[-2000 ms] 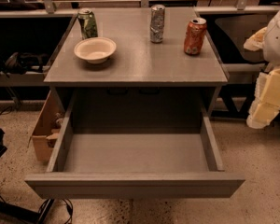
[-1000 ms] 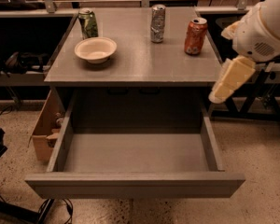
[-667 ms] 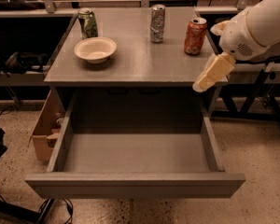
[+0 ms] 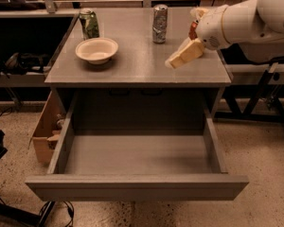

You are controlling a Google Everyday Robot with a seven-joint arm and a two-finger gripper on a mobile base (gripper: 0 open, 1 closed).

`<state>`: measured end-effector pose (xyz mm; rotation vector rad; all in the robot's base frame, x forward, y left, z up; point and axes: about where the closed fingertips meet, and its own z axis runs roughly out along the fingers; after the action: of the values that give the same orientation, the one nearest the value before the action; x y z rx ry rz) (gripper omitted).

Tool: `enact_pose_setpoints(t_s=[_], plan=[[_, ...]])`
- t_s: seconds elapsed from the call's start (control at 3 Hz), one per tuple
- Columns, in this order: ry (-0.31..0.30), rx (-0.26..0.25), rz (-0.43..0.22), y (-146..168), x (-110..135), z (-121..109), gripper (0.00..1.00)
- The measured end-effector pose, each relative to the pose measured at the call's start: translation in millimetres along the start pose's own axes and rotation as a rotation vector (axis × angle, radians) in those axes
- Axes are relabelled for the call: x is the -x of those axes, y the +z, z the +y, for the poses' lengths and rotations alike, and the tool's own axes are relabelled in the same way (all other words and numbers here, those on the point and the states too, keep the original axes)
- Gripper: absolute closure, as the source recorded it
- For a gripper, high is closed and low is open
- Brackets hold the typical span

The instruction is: Place redbull can into top drawer

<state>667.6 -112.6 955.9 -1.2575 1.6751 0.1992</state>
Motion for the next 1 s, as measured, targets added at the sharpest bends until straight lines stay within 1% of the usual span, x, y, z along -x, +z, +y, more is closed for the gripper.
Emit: enact_pose_setpoints(t_s=[0.33,0.67,1.0], plan=[[0.009,-0.039,-0.051,10,11,-9,0.0],[0.009,-0.039,-0.051,10,11,-9,0.0],[0.056,-0.081,-0.105,25,19,-29,0.0]])
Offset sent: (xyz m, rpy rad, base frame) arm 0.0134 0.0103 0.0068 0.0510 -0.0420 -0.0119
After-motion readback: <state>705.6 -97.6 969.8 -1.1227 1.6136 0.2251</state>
